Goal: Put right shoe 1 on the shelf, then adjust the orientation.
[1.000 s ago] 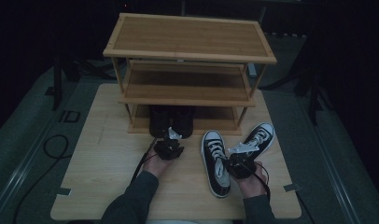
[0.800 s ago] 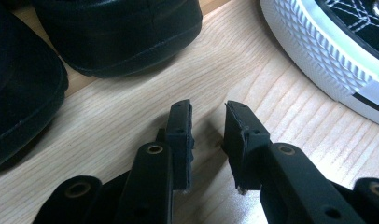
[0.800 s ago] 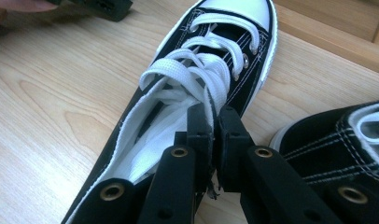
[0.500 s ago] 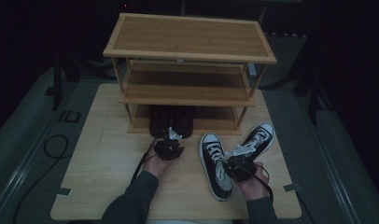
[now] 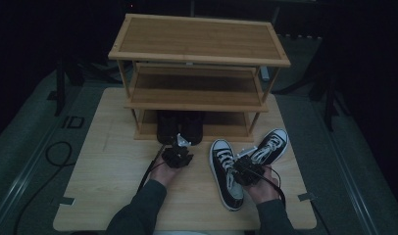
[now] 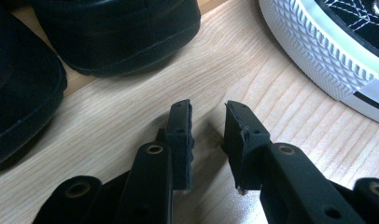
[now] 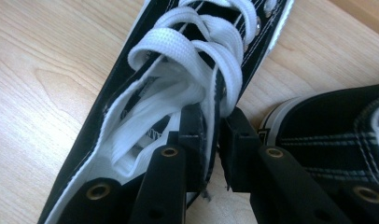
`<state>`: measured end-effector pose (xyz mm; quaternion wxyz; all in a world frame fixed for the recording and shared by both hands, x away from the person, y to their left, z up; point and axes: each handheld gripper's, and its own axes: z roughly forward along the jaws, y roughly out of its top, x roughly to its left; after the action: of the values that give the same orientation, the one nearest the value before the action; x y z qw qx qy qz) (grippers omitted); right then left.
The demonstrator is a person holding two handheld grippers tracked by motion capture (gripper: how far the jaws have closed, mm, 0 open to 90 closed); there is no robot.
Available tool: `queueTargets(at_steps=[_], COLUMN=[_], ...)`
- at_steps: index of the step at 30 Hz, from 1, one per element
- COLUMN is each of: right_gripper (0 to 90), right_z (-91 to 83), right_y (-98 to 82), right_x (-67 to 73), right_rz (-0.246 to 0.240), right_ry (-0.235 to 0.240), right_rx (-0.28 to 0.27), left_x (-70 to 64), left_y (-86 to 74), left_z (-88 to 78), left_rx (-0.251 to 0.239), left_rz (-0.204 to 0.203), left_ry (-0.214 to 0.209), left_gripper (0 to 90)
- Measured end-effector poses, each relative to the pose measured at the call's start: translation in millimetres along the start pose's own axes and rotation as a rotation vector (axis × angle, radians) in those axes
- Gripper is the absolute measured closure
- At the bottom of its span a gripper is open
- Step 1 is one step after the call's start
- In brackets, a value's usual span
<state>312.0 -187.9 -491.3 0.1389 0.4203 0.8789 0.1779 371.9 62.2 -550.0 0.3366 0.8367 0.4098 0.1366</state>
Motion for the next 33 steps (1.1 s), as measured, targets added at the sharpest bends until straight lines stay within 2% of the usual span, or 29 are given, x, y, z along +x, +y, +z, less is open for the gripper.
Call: queueTargets(at_steps=[4,6,9,10,14,17,26,33], right_gripper=[79.0,83.3,85.1,86.9,87.1,87.2,87.2,87.2], right_z=[3.7,5.0,4.6,3.8,0.2,-1.9,-9.3,-20.5], right_y=[4.4,7.0,7.4,7.7,8.9,11.1,15.4,14.7], right_x=[-0.5,-2.9,-4.2,-12.6,-19.8,-20.9,-22.9,-24.1], right_rz=[-0.016,-0.029,-0.031,-0.02,-0.007,-0.013,-0.031,-0.044], right_ry=[0.003,0.01,0.005,-0.001,0.03,0.042,0.035,0.06], right_rx=[0.023,0.038,0.039,0.034,0.02,0.015,0.005,-0.012], left_x=[-0.1,0.1,0.1,-0.1,0.4,0.7,0.5,0.7], left_y=[0.0,0.0,-0.1,-0.1,-0.2,-0.1,-0.7,-0.8], left_z=[0.0,0.0,0.0,0.0,-0.1,-0.1,-0.3,-0.4], left_rx=[0.0,0.0,0.0,0.0,0.0,0.0,-0.002,-0.002], left_rz=[0.0,0.0,0.0,0.001,0.001,0.003,0.003,0.004], left_ry=[0.0,-0.001,-0.001,0.0,-0.002,-0.004,-0.004,-0.006], left_gripper=[72.0,72.0,72.0,72.0,72.0,72.0,72.0,72.0])
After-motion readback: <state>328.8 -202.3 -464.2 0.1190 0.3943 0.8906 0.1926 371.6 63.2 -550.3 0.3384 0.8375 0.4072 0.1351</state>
